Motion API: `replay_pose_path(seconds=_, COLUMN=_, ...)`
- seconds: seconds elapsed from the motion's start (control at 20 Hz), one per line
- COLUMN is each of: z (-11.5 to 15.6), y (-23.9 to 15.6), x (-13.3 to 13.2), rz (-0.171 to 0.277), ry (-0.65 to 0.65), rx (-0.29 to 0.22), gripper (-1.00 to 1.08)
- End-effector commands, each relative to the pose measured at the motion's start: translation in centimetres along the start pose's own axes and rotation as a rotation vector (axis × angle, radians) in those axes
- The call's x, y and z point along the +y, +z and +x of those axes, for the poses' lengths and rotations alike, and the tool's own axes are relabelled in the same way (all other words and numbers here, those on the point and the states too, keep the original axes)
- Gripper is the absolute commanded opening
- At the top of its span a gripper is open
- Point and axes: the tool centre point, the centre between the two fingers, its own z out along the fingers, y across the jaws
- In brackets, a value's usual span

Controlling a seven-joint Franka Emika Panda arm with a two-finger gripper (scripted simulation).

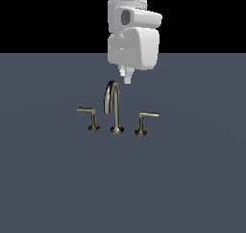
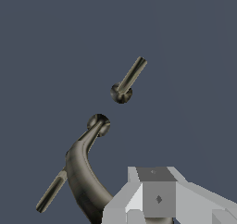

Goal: Turn on the faucet by rotating a designated handle.

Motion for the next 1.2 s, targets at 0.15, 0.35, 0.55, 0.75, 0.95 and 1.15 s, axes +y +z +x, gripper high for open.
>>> replay_pose_path(seconds=0.15, z=2.9, y=3.3, x=-1.4, rz=0.006, ry=0.152, rx=0.005, gripper=-1.0)
replay_pose_path(seconds=0.35, z=5.3, y=5.8, x=-2.2, rz=0.009, ry=0.27, rx=0.009, gripper=-1.0)
replay_pose_path(seconds=0.55, z=7.8, y=8.2, x=-2.7, rz=0.013, ry=0.384, rx=0.013, gripper=-1.0)
replay_pose_path(seconds=0.75, z=9.9, y=10.1, x=-2.9, rz=0.016, ry=0.48, rx=0.017, gripper=-1.0)
replay_pose_path(seconds=0.95, z=11.5, y=11.6, x=-2.9, rz=0.019, ry=0.553, rx=0.019, gripper=-1.0)
replay_pose_path(seconds=1.15, z=12.5, y=12.5, x=-2.8, rz=0.021, ry=0.599, rx=0.019, gripper=-1.0)
